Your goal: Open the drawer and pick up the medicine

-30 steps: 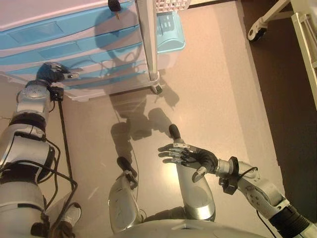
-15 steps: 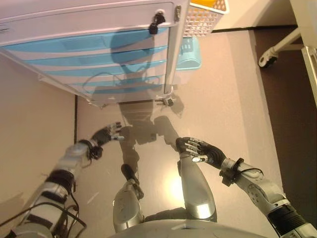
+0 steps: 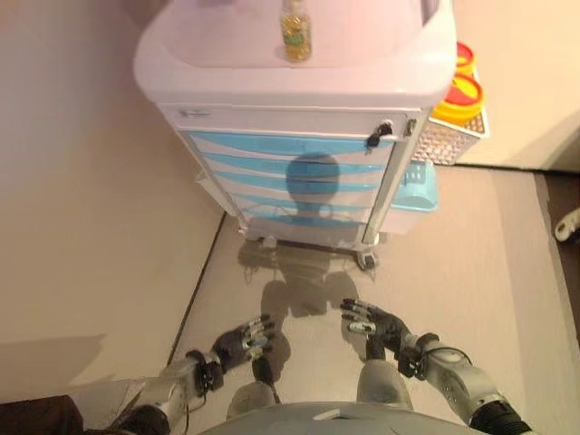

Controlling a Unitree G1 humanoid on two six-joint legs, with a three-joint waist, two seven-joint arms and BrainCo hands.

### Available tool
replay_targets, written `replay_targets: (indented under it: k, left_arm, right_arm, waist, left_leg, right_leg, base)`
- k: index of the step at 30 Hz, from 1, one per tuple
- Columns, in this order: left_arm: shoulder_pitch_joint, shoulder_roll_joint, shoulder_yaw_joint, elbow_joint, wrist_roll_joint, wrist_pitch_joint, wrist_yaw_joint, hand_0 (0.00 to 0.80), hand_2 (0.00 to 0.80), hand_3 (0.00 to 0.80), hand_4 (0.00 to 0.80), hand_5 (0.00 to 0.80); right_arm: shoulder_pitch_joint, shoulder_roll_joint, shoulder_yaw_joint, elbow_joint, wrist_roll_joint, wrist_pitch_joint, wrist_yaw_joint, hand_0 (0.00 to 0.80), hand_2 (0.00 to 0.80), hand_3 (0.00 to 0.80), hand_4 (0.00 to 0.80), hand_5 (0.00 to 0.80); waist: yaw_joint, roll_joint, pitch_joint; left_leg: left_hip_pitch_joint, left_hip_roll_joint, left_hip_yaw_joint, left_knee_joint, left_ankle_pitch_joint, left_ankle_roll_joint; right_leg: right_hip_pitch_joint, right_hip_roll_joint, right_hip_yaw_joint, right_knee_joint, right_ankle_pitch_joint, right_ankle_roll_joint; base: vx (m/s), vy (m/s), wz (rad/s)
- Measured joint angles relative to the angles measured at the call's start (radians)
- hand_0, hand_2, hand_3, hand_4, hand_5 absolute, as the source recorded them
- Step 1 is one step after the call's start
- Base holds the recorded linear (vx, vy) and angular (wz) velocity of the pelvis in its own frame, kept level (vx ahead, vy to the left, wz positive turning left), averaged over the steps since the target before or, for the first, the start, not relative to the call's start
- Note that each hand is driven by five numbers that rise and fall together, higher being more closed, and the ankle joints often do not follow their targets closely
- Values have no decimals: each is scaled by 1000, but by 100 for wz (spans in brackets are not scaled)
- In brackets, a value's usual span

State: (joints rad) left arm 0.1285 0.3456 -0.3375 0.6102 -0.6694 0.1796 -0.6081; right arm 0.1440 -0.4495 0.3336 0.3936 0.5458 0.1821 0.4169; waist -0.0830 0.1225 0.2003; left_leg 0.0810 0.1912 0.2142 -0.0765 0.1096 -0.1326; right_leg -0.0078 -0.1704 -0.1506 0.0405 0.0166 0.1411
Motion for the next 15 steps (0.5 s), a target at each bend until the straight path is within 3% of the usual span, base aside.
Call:
replay_targets:
  k: [6,15]
  left_arm:
    - [49,-15,12,5,-9,11,-14,0,0,0,0,0]
    - [55,-33,30,36,-11,13,-37,0,0,0,0,0]
  right_arm:
    - [11,62,34,84,0,-1,32,0,0,0,0,0]
    - [0,87,34,203,-17,-26,82,0,0,0,0,0]
  waist:
    - [46,-38,-69]
    - [82,-52,-116]
  left_leg:
    - [30,-9,-20,-12,0,-1]
    - [30,-10,-36,-15,-1,-3]
  right_leg:
    - [105,2,-34,-133,53,11]
    - [123,1,-56,-137,53,12]
  base:
    - [-11,9,13]
    - [-17,-4,5]
